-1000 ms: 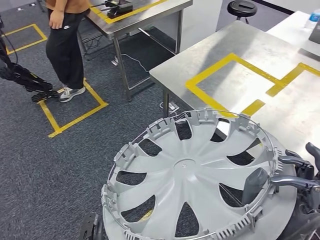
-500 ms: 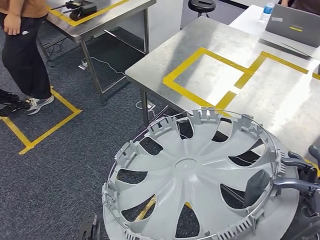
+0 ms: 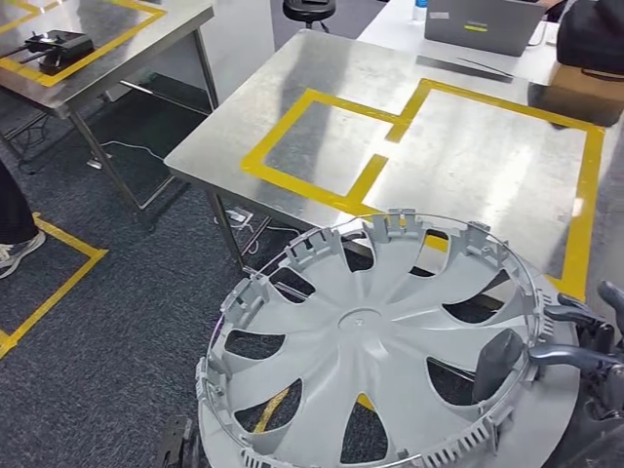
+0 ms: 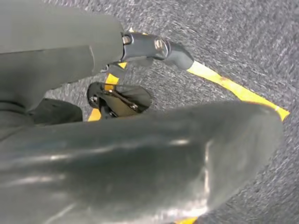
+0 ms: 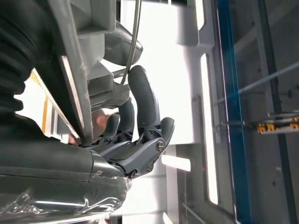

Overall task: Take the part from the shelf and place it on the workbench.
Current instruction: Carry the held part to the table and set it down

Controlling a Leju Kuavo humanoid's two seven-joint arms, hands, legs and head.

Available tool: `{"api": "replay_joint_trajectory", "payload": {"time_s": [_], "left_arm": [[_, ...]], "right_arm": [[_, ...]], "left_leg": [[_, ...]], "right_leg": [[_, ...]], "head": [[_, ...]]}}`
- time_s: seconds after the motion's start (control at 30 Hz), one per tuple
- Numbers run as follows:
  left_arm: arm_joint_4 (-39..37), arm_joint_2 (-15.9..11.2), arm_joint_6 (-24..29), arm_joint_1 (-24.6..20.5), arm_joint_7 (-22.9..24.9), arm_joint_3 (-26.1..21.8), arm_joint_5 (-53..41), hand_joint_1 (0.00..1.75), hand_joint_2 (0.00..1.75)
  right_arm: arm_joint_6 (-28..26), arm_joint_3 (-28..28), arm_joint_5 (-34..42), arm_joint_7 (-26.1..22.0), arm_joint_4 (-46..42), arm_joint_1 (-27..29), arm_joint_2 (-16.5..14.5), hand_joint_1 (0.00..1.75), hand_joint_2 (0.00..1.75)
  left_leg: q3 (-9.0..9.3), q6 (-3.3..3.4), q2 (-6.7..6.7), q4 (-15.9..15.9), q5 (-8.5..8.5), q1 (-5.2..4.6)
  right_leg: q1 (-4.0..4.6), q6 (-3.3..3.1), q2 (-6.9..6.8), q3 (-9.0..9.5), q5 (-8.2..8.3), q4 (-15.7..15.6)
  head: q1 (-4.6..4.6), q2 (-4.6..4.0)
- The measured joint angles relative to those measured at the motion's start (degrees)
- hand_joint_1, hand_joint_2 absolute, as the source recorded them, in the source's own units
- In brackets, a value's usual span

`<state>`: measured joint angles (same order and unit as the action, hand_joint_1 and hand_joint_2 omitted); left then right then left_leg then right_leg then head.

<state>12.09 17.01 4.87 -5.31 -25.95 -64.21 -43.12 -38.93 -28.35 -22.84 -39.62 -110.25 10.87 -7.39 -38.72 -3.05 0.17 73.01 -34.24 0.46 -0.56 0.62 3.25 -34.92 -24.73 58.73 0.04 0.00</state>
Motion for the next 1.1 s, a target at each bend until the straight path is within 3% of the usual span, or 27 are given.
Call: {"api": "replay_joint_trajectory", "payload": {"time_s": [0.07,0.1,0.17,0.2,0.23,0.27,0.3,0.33,0.37,0.4,0.47,0.5,0.57,0.6,0.67,0.7,0.77,0.83,0.87,0.9,0.97,1.0,1.03,1.1], "left_arm": [[0.0,-0.05,0.04,-0.03,-0.01,-0.01,0.0,0.0,1.75],[0.0,-0.05,0.04,-0.04,-0.02,-0.01,0.0,0.0,1.75],[0.0,-0.04,0.04,-0.11,-0.02,-0.01,-0.01,0.0,1.75],[0.0,-0.02,0.04,-0.15,-0.03,-0.01,-0.01,0.0,1.75],[0.0,0.01,0.03,-0.2,-0.03,-0.01,-0.02,0.0,1.75],[0.0,0.05,0.03,-0.24,-0.04,-0.02,-0.02,0.0,1.75],[0.0,0.08,0.02,-0.26,-0.04,-0.03,-0.01,0.0,1.75],[0.0,0.1,0.01,-0.26,-0.04,-0.04,-0.01,0.0,1.75],[0.0,0.1,0.02,-0.2,-0.04,-0.05,-0.02,0.0,1.75],[0.0,0.08,0.03,-0.1,-0.03,-0.06,-0.04,0.0,1.75],[0.0,0.05,0.16,0.06,0.11,-0.07,-0.14,0.0,1.75],[0.0,0.04,0.23,0.07,0.22,-0.07,-0.3,0.0,1.75],[0.0,0.05,0.31,0.03,0.48,-0.02,-0.81,0.0,1.75],[0.0,0.07,0.32,0.02,0.57,0.03,-1.09,0.0,1.75],[0.0,0.03,0.26,-0.01,0.67,0.19,-1.4,0.0,1.75],[0.0,0.01,0.22,-0.02,0.68,0.27,-1.45,0.0,1.75],[0.0,0.0,0.17,-0.09,0.64,0.4,-1.57,0.0,1.75],[0.0,0.01,0.16,-0.19,0.56,0.5,-1.73,0.0,1.75],[0.0,-0.01,0.15,-0.22,0.53,0.54,-1.78,0.0,1.75],[0.0,-0.04,0.16,-0.2,0.49,0.56,-1.73,0.0,1.75],[0.0,-0.1,0.2,-0.05,0.38,0.56,-1.46,0.0,1.75],[0.0,-0.13,0.25,0.02,0.17,0.55,-1.3,0.0,1.75],[0.0,-0.15,0.29,0.06,-0.18,0.53,-1.12,0.0,1.75],[0.0,-0.17,0.29,0.05,-1.39,0.5,-0.61,0.0,1.75]], "right_arm": [[0.0,0.0,0.01,0.0,0.0,-0.01,0.0,1.75,1.75],[0.0,0.0,0.01,0.0,0.0,-0.02,0.0,1.75,1.75],[0.0,0.0,0.0,0.01,0.0,-0.03,0.0,1.75,1.75],[0.0,0.0,0.01,0.02,0.0,-0.02,0.0,1.75,1.75],[0.0,0.0,0.01,0.02,0.0,0.0,0.0,1.75,1.75],[-0.01,0.0,0.02,0.01,0.0,0.01,0.0,1.75,1.75],[-0.01,0.0,0.03,0.0,0.0,0.0,0.0,1.75,1.75],[-0.02,0.0,0.03,0.0,0.0,-0.01,0.0,1.75,1.75],[-0.02,0.0,0.04,0.02,0.0,-0.02,0.0,1.75,1.75],[-0.02,0.0,0.05,0.05,0.01,-0.03,0.01,1.75,1.75],[-0.02,0.0,0.07,0.21,0.04,-0.02,0.02,1.75,1.75],[-0.02,0.0,0.06,0.29,0.05,-0.02,0.02,1.75,1.75],[-0.02,0.0,-0.04,0.39,0.07,-0.05,0.02,1.75,1.75],[-0.02,0.0,-0.1,0.4,0.07,-0.08,0.02,1.75,1.75],[-0.01,-0.01,-0.21,0.42,0.08,-0.12,0.03,1.75,1.75],[-0.02,-0.02,-0.23,0.42,0.08,-0.14,0.04,1.75,1.75],[0.0,-0.02,-0.44,0.28,0.09,-0.16,0.05,1.75,1.75],[0.18,-0.07,-0.01,0.2,0.09,-0.36,0.05,1.75,1.75],[0.35,-0.17,0.71,0.35,0.13,-0.55,0.05,1.75,1.75],[0.56,-0.28,1.74,0.63,0.2,-0.76,0.06,1.75,1.75],[0.71,-0.46,3.69,1.31,0.46,-1.01,0.1,1.75,1.75],[0.6,-0.39,3.92,1.51,0.61,-0.99,0.02,1.75,1.75],[0.4,-0.14,3.61,1.57,0.73,-0.87,-0.18,1.75,1.75],[0.11,0.71,2.07,1.41,0.84,-0.49,-0.82,1.75,1.75]], "left_leg": [[2.4,-0.06,-1.06,-5.99,4.34,0.29],[4.11,-0.08,-2.49,-9.89,6.03,0.58],[6.08,0.35,-4.7,-14.45,7.22,0.95],[6.3,0.79,-4.97,-15.08,7.07,0.93],[6.25,1.34,-4.35,-15.1,7.11,0.91],[6.26,1.81,-3.69,-15.19,7.23,0.9],[6.31,2.29,-2.99,-15.28,7.34,0.92],[6.35,2.7,-2.23,-15.37,7.4,0.94],[6.37,2.97,-1.5,-15.38,7.37,0.82],[6.39,3.18,-0.7,-15.37,7.3,0.69],[6.47,3.33,0.97,-15.34,7.16,0.46],[6.56,3.35,1.77,-15.34,7.05,0.36],[7.02,3.21,3.15,-15.33,6.7,0.19],[7.31,3.03,3.7,-15.33,6.47,0.04],[7.75,2.53,4.63,-15.28,6.11,-0.29],[7.84,2.26,5.06,-15.32,6.04,-0.41],[8.07,1.66,5.79,-15.54,5.91,-0.35],[7.61,1.0,4.0,-14.19,4.63,-0.16],[6.49,0.75,2.51,-11.8,3.16,-0.08],[4.74,0.57,1.15,-8.27,1.37,-0.06],[0.97,0.39,0.21,-1.3,-1.12,-0.06],[0.01,0.36,0.11,0.03,-0.84,-0.05],[0.09,0.35,0.06,-0.84,0.62,-0.02],[2.66,0.25,-0.02,-7.24,5.1,0.15]], "right_leg": [[-0.24,0.37,1.79,0.03,0.1,0.04],[-0.24,0.71,2.64,-0.1,0.1,0.23],[-0.27,1.49,4.04,-0.59,0.21,0.36],[-0.31,1.94,4.66,-0.83,0.35,0.26],[-0.45,2.34,5.2,-1.08,0.56,-0.02],[-0.47,2.69,4.73,-1.26,0.61,-0.04],[-0.37,2.94,3.32,-1.71,0.13,0.66],[-0.23,3.12,1.44,-2.63,-1.03,2.49],[-0.1,3.23,-0.69,-4.05,-2.85,5.66],[-0.06,3.34,-2.0,-5.89,-4.91,9.63],[-0.1,3.43,-2.74,-8.75,-7.29,15.9],[-0.09,3.37,-2.86,-8.75,-6.89,16.18],[0.04,3.0,-3.84,-5.4,-3.55,10.36],[0.32,2.71,-5.33,-3.09,-2.04,6.29],[0.82,2.05,-7.29,-0.23,-0.5,1.2],[1.04,1.78,-7.49,-0.03,-0.57,0.68],[0.98,1.15,-6.15,-0.19,-0.3,0.44],[0.65,0.52,-5.06,-0.07,-0.02,-0.02],[0.45,0.29,-4.6,0.02,0.07,-0.2],[0.39,0.17,-4.14,0.02,0.07,-0.23],[0.35,0.04,-3.18,0.03,0.04,-0.22],[0.33,0.05,-2.75,0.07,0.03,-0.22],[0.29,0.1,-2.37,0.15,0.02,-0.21],[0.13,0.41,-1.81,0.31,-0.05,-0.16]], "head": [[-0.01,-0.01],[-0.05,-0.01],[-0.12,0.0],[-0.14,-0.01],[-0.15,-0.01],[-0.16,-0.01],[0.05,-0.01],[0.23,-0.01],[0.44,0.0],[0.6,0.0],[0.6,0.0],[0.6,-0.01],[0.6,-0.01],[0.61,0.0],[0.54,0.0],[0.51,-0.01],[0.51,-0.01],[0.42,0.0],[0.28,0.0],[0.17,0.0],[0.03,0.0],[0.03,0.0],[0.03,0.0],[0.0,0.0]]}}
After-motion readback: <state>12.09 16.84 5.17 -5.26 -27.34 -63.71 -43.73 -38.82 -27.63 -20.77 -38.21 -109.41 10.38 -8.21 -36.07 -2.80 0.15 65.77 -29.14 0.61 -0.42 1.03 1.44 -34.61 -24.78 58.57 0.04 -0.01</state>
